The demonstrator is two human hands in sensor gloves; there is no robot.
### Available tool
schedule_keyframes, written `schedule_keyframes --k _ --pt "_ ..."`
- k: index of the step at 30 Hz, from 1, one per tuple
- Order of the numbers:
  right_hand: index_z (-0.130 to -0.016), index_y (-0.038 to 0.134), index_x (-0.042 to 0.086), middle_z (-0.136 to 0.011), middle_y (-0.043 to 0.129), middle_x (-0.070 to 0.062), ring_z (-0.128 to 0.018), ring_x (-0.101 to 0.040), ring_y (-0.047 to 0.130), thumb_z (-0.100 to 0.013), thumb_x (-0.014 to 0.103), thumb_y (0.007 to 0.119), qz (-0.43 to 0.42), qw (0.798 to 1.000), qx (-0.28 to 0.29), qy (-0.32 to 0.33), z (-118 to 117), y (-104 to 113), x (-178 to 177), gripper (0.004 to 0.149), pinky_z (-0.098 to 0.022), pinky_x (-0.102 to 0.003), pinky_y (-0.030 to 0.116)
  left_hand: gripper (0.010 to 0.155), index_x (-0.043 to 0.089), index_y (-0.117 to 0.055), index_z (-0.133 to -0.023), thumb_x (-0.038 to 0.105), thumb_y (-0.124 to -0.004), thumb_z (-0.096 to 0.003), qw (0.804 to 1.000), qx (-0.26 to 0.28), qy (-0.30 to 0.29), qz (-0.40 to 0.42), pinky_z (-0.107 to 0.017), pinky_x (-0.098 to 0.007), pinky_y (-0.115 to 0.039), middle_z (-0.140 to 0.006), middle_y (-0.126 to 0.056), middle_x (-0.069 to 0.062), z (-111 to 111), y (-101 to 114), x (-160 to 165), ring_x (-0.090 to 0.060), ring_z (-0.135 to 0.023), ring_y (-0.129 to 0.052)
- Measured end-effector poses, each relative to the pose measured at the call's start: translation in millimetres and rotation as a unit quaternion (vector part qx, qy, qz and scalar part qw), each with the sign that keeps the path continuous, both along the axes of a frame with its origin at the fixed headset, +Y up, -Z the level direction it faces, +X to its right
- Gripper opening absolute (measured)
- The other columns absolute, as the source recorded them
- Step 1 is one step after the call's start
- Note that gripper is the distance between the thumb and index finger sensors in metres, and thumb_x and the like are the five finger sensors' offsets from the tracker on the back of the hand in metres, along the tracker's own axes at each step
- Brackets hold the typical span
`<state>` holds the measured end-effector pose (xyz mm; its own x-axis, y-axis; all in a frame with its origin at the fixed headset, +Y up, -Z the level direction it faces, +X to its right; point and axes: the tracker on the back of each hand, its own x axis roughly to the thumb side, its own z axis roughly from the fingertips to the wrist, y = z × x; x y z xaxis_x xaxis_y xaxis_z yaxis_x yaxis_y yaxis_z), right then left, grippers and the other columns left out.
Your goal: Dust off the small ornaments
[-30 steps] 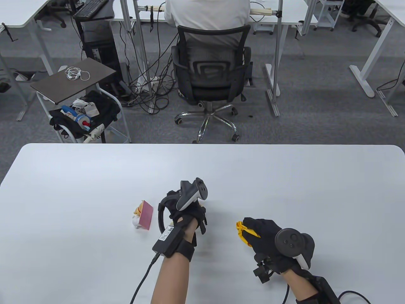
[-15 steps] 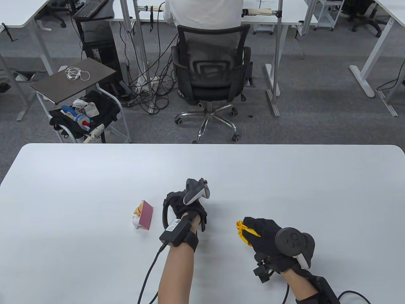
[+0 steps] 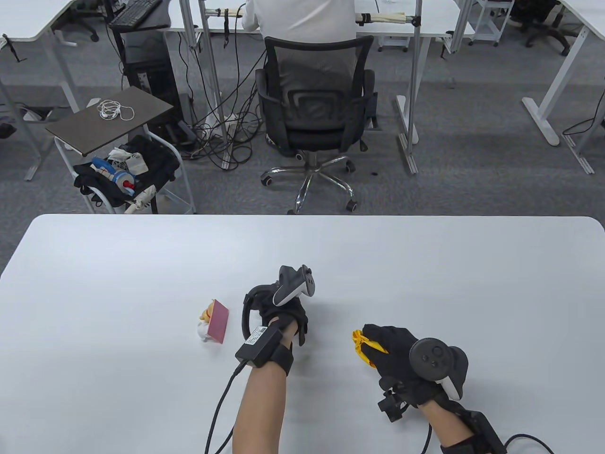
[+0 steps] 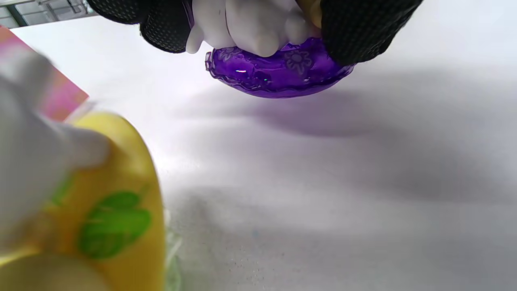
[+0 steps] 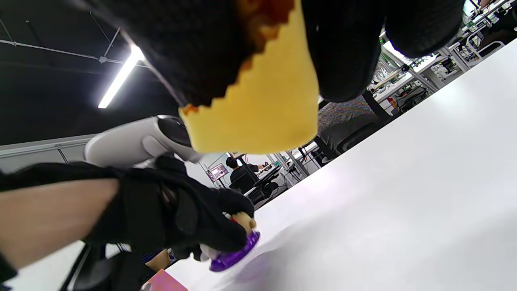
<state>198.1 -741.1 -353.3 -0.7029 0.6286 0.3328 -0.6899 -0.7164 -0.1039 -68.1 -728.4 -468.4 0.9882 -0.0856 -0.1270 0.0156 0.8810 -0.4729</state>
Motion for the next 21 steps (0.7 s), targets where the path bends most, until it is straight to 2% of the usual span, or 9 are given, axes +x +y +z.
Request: schedule_keyframes --k 6,8,11,13,16,19,21 --pt "-0.090 0.085 0.018 -0.074 0.091 -0.011 -0.075 -0.037 0.088 -0.044 0.035 0.093 0.005 1.000 -0.009 0.004 -2 -2 -2 0.049 -0.058 -0.058 0.072 0.071 0.038 -0.031 -0.109 0.055 -0.072 -0.0527 0.993 0.069 -0.010 0.094 -0.069 -0.059 -0.059 -0.109 -0.052 -0.023 32 50 -7 -0.043 -0.093 -0.067" --pt "-0.094 0.081 0.018 -0.075 0.091 -0.011 -0.076 -0.037 0.088 -0.044 0.034 0.093 0.008 1.000 -0.011 0.010 -1 -2 -4 0.054 -0.058 -0.058 0.071 0.071 0.039 -0.032 -0.109 0.056 -0.071 -0.0528 0.985 0.098 -0.014 0.141 -0.067 -0.058 -0.061 -0.108 -0.055 -0.023 47 64 -11 -0.042 -0.091 -0.070" --pt "-0.096 0.080 0.019 -0.076 0.089 -0.010 -0.077 -0.037 0.087 -0.045 0.034 0.091 0.013 1.000 -0.006 0.015 -1 -3 -8 0.054 -0.059 -0.058 0.071 0.069 0.040 -0.033 -0.110 0.059 -0.068 -0.0538 0.965 0.122 -0.010 0.234 -0.065 -0.057 -0.063 -0.107 -0.058 -0.023 65 71 -17 -0.041 -0.087 -0.072" --pt "-0.096 0.079 0.018 -0.077 0.089 -0.010 -0.077 -0.037 0.086 -0.045 0.034 0.090 0.015 1.000 -0.008 0.019 0 -3 -11 0.055 -0.059 -0.058 0.071 0.068 0.039 -0.033 -0.111 0.060 -0.066 -0.0543 0.940 0.123 -0.002 0.319 -0.063 -0.057 -0.065 -0.105 -0.060 -0.024 78 66 -22 -0.041 -0.083 -0.074" --pt "-0.094 0.082 0.017 -0.077 0.089 -0.011 -0.078 -0.037 0.086 -0.046 0.033 0.089 0.001 1.000 -0.010 0.028 1 0 -16 0.052 -0.058 -0.058 0.072 0.068 0.037 -0.031 -0.112 0.063 -0.060 -0.0560 0.877 0.100 0.019 0.470 -0.060 -0.055 -0.066 -0.102 -0.061 -0.025 88 36 -25 -0.039 -0.078 -0.075" --pt "-0.093 0.083 0.018 -0.077 0.089 -0.011 -0.078 -0.037 0.087 -0.046 0.033 0.089 -0.034 0.999 0.005 0.031 3 8 -18 0.050 -0.058 -0.058 0.072 0.068 0.034 -0.029 -0.113 0.065 -0.053 -0.0566 0.829 0.071 0.032 0.553 -0.058 -0.053 -0.068 -0.099 -0.064 -0.024 93 10 -26 -0.036 -0.075 -0.078" --pt "-0.093 0.083 0.018 -0.078 0.089 -0.011 -0.078 -0.037 0.087 -0.046 0.034 0.089 -0.075 0.996 0.018 0.038 5 17 -20 0.050 -0.058 -0.058 0.072 0.068 0.033 -0.028 -0.113 0.066 -0.049 -0.0571 0.807 0.050 0.038 0.588 -0.056 -0.050 -0.071 -0.098 -0.067 -0.023 95 -4 -26 -0.033 -0.072 -0.080"
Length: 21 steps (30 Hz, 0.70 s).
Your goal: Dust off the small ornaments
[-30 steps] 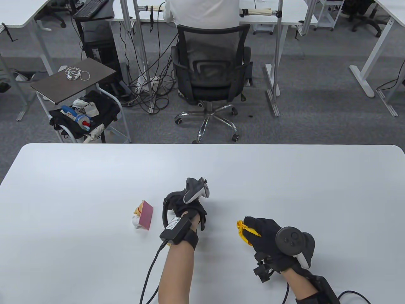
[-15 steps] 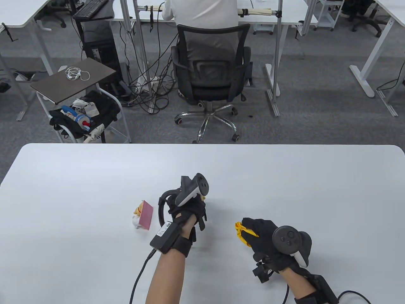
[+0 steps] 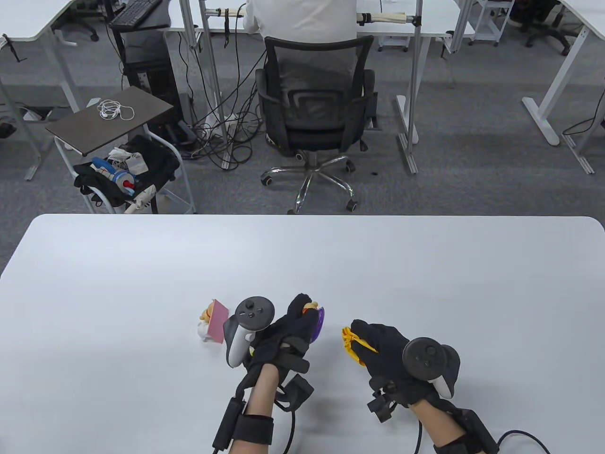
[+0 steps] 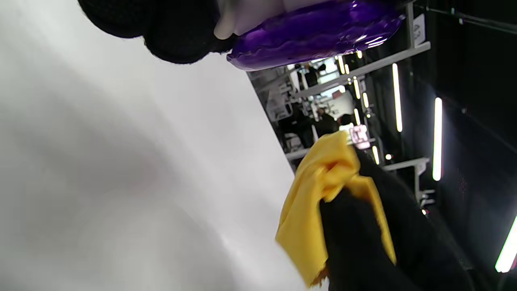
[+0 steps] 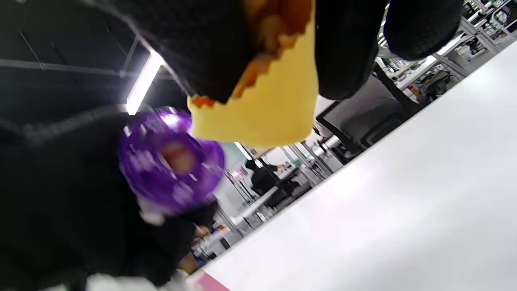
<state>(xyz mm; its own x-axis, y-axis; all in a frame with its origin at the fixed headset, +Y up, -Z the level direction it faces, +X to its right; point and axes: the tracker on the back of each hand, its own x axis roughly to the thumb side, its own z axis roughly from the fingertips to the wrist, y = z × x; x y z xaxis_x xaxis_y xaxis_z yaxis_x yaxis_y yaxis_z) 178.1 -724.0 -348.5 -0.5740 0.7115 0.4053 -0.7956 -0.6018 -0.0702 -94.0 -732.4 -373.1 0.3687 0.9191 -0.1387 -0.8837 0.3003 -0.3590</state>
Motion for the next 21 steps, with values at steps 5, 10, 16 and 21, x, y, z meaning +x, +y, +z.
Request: schedule_keyframes --k 5,10,16,21 --pt "-0.092 0.084 0.018 -0.076 0.091 -0.010 -0.076 -0.035 0.089 -0.046 0.035 0.090 -0.043 0.998 0.024 0.028 3 22 -22 0.050 -0.058 -0.057 0.073 0.070 0.028 -0.030 -0.113 0.068 -0.043 -0.0578 0.992 -0.051 -0.035 0.107 -0.050 -0.045 -0.078 -0.093 -0.077 -0.017 4 -19 5 -0.027 -0.064 -0.089" --pt "-0.092 0.082 0.021 -0.079 0.087 -0.008 -0.081 -0.035 0.084 -0.043 0.037 0.095 -0.002 0.995 0.093 0.044 12 32 -52 0.054 -0.062 -0.060 0.068 0.070 0.029 -0.026 -0.114 0.069 -0.042 -0.0585 0.973 -0.073 -0.058 0.213 -0.051 -0.044 -0.080 -0.094 -0.074 -0.017 6 -31 16 -0.026 -0.066 -0.090" --pt "-0.092 0.082 0.021 -0.076 0.087 -0.009 -0.078 -0.035 0.084 -0.046 0.036 0.089 -0.021 0.996 0.084 0.002 -5 19 -39 0.049 -0.062 -0.060 0.066 0.069 0.034 -0.029 -0.115 0.070 -0.045 -0.0581 0.943 -0.079 -0.072 0.314 -0.048 -0.042 -0.081 -0.091 -0.074 -0.019 12 -41 14 -0.023 -0.061 -0.091" --pt "-0.092 0.082 0.019 -0.076 0.087 -0.010 -0.079 -0.036 0.084 -0.046 0.035 0.091 0.003 0.996 0.093 0.007 -3 19 -41 0.050 -0.062 -0.060 0.067 0.069 0.034 -0.023 -0.114 0.069 -0.040 -0.0580 0.936 -0.071 -0.044 0.341 -0.051 -0.041 -0.080 -0.095 -0.071 -0.017 11 -51 7 -0.021 -0.063 -0.090"
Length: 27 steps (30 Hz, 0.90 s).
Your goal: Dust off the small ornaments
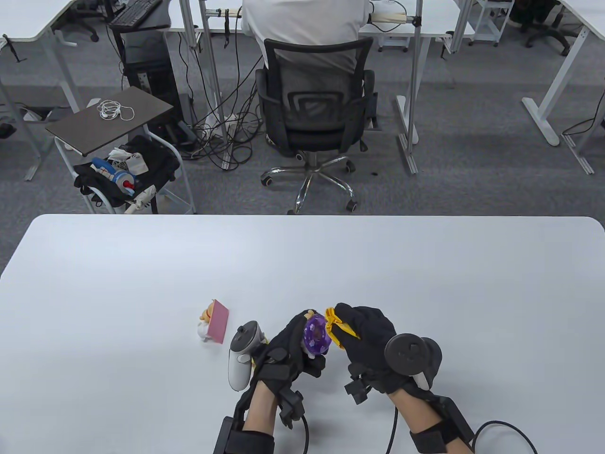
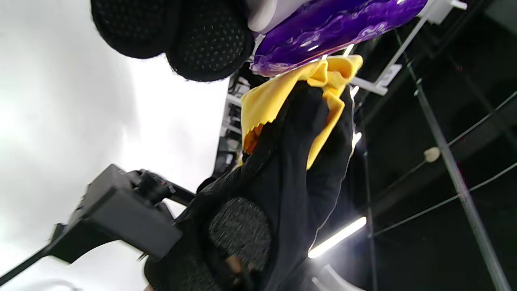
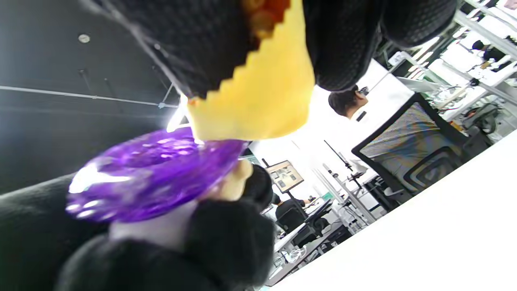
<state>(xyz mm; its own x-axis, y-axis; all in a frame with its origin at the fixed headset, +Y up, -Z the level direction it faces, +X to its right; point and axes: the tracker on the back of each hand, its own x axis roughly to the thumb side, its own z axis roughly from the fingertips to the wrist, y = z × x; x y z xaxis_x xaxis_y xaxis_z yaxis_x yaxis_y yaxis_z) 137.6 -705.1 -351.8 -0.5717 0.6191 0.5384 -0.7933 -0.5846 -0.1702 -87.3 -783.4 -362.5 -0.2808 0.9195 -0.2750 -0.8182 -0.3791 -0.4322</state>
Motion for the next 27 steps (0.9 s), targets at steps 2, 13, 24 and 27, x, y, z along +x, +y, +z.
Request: schedule_keyframes --k 2,13,24,27 --pt "-0.092 0.082 0.020 -0.078 0.087 -0.009 -0.082 -0.035 0.083 -0.045 0.035 0.091 0.013 0.999 0.025 0.037 8 5 -12 0.050 -0.063 -0.059 0.067 0.069 0.034 -0.021 -0.114 0.069 -0.040 -0.0581 1.000 -0.011 0.009 0.008 -0.053 -0.042 -0.078 -0.097 -0.069 -0.017 0 -8 3 -0.022 -0.065 -0.088" --pt "-0.093 0.082 0.021 -0.080 0.086 -0.009 -0.085 -0.035 0.080 -0.046 0.034 0.090 0.030 0.999 0.011 0.024 3 3 -9 0.049 -0.065 -0.062 0.063 0.068 0.035 -0.021 -0.114 0.069 -0.039 -0.0579 0.998 -0.008 0.014 0.058 -0.053 -0.042 -0.078 -0.096 -0.069 -0.017 0 -12 -1 -0.021 -0.064 -0.087" --pt "-0.095 0.079 0.021 -0.081 0.083 -0.010 -0.087 -0.036 0.077 -0.048 0.033 0.087 0.074 0.997 0.030 -0.007 1 3 -6 0.049 -0.068 -0.063 0.058 0.068 0.036 -0.020 -0.114 0.069 -0.040 -0.0581 0.997 -0.005 -0.029 0.072 -0.054 -0.042 -0.077 -0.096 -0.067 -0.017 -1 -18 14 -0.021 -0.065 -0.086" --pt "-0.094 0.080 0.021 -0.080 0.085 -0.009 -0.085 -0.036 0.079 -0.047 0.035 0.088 0.066 0.996 0.056 0.038 11 12 -16 0.050 -0.067 -0.063 0.060 0.068 0.036 -0.019 -0.114 0.069 -0.039 -0.0580 0.997 -0.008 -0.020 0.080 -0.055 -0.042 -0.076 -0.098 -0.066 -0.016 -3 -19 13 -0.020 -0.067 -0.086"
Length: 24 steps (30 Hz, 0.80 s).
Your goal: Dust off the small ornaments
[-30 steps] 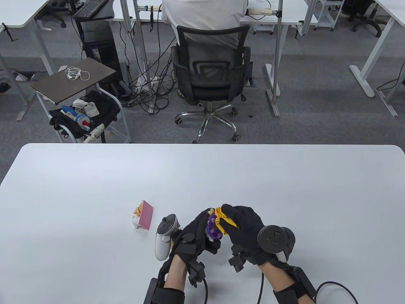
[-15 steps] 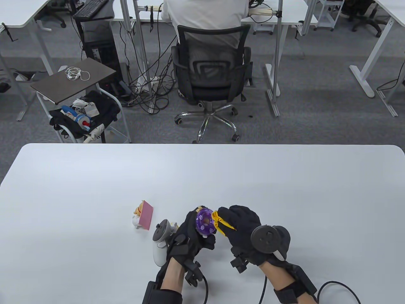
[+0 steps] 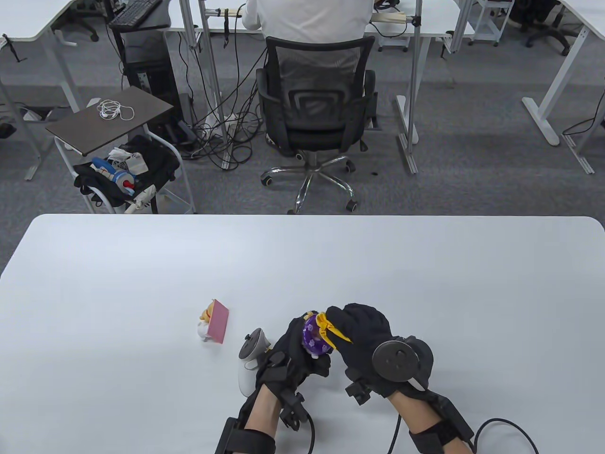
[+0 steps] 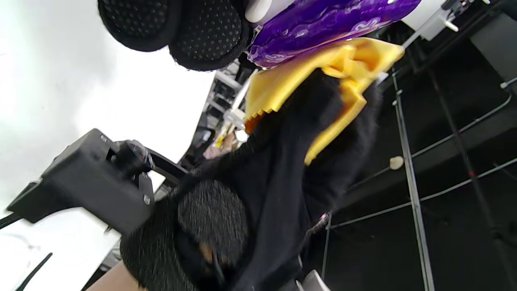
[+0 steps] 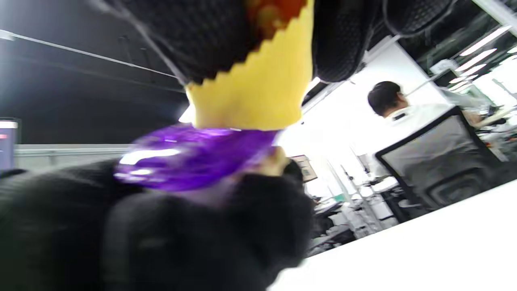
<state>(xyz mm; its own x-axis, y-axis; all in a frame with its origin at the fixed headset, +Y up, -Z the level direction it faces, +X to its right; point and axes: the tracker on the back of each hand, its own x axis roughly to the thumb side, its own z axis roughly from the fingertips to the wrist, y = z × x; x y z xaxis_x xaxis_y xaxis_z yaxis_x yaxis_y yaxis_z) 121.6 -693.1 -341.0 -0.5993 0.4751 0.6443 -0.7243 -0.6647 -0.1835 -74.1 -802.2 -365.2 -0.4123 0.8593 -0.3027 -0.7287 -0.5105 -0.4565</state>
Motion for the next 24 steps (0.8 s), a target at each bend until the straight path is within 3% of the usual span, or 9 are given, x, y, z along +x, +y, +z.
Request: schedule_keyframes --k 2,5,9,12,14,15,18,20,24 --pt "-0.094 0.080 0.022 -0.080 0.085 -0.009 -0.084 -0.036 0.080 -0.046 0.036 0.089 0.000 1.000 0.004 0.029 7 1 -12 0.051 -0.067 -0.063 0.061 0.068 0.037 -0.016 -0.114 0.069 -0.038 -0.0579 1.000 0.000 0.007 -0.018 -0.056 -0.041 -0.076 -0.099 -0.065 -0.016 0 -1 -2 -0.020 -0.068 -0.085" --pt "-0.096 0.077 0.025 -0.081 0.084 -0.006 -0.087 -0.035 0.079 -0.047 0.039 0.085 0.038 0.999 0.008 0.010 8 -6 -15 0.051 -0.067 -0.062 0.062 0.068 0.037 -0.016 -0.114 0.069 -0.037 -0.0575 1.000 0.003 0.011 0.020 -0.055 -0.041 -0.076 -0.098 -0.065 -0.016 2 1 -2 -0.019 -0.066 -0.085" --pt "-0.095 0.078 0.022 -0.081 0.084 -0.009 -0.085 -0.039 0.080 -0.047 0.034 0.086 0.018 0.999 -0.032 -0.019 -6 -11 -1 0.050 -0.067 -0.063 0.061 0.068 0.038 -0.019 -0.114 0.070 -0.039 -0.0575 0.999 0.007 0.033 0.039 -0.054 -0.041 -0.076 -0.097 -0.066 -0.015 2 1 -12 -0.018 -0.065 -0.085" --pt "-0.095 0.076 0.021 -0.081 0.082 -0.009 -0.076 -0.036 0.091 -0.047 0.035 0.085 -0.046 0.997 -0.066 -0.018 -11 -9 7 0.051 -0.061 -0.057 0.073 0.068 0.040 -0.021 -0.115 0.072 -0.042 -0.0582 0.998 0.013 0.014 0.060 -0.055 -0.042 -0.076 -0.098 -0.065 -0.015 0 3 -11 -0.019 -0.066 -0.085" --pt "-0.096 0.075 0.020 -0.081 0.081 -0.010 -0.074 -0.035 0.093 -0.048 0.034 0.084 -0.120 0.985 -0.126 0.019 -13 -8 6 0.051 -0.059 -0.055 0.075 0.068 0.042 -0.020 -0.115 0.072 -0.045 -0.0591 0.999 0.018 0.014 0.039 -0.057 -0.043 -0.073 -0.100 -0.061 -0.017 -1 2 -9 -0.021 -0.069 -0.082" --pt "-0.096 0.075 0.020 -0.082 0.080 -0.010 -0.074 -0.037 0.093 -0.048 0.034 0.084 -0.165 0.971 -0.166 0.043 -13 -9 5 0.051 -0.058 -0.056 0.076 0.067 0.046 -0.017 -0.114 0.073 -0.046 -0.0594 1.000 0.022 0.018 -0.010 -0.060 -0.044 -0.071 -0.103 -0.056 -0.016 -1 1 -11 -0.021 -0.073 -0.079" --pt "-0.098 0.072 0.019 -0.082 0.079 -0.011 -0.072 -0.035 0.096 -0.049 0.033 0.082 -0.194 0.957 -0.213 0.039 -17 -18 6 0.052 -0.057 -0.053 0.079 0.066 0.050 -0.016 -0.114 0.070 -0.048 -0.0600 0.997 0.042 0.026 -0.062 -0.067 -0.047 -0.066 -0.109 -0.045 -0.017 -1 1 -14 -0.026 -0.085 -0.071" --pt "-0.098 0.072 0.019 -0.083 0.078 -0.011 -0.075 -0.034 0.093 -0.049 0.034 0.082 -0.215 0.946 -0.238 0.047 -19 -23 8 0.052 -0.058 -0.052 0.078 0.060 0.050 -0.022 -0.114 0.066 -0.043 -0.0595 0.998 0.031 0.033 -0.037 -0.067 -0.047 -0.065 -0.111 -0.039 -0.017 0 3 -12 -0.030 -0.088 -0.067" --pt "-0.097 0.072 0.018 -0.082 0.078 -0.012 -0.072 -0.034 0.095 -0.049 0.033 0.082 -0.296 0.905 -0.294 0.087 -23 -26 7 0.052 -0.056 -0.052 0.080 0.055 0.044 -0.038 -0.114 0.061 -0.051 -0.0624 0.996 0.001 0.065 -0.053 -0.061 -0.042 -0.074 -0.102 -0.062 -0.010 2 -3 -16 -0.022 -0.077 -0.082"
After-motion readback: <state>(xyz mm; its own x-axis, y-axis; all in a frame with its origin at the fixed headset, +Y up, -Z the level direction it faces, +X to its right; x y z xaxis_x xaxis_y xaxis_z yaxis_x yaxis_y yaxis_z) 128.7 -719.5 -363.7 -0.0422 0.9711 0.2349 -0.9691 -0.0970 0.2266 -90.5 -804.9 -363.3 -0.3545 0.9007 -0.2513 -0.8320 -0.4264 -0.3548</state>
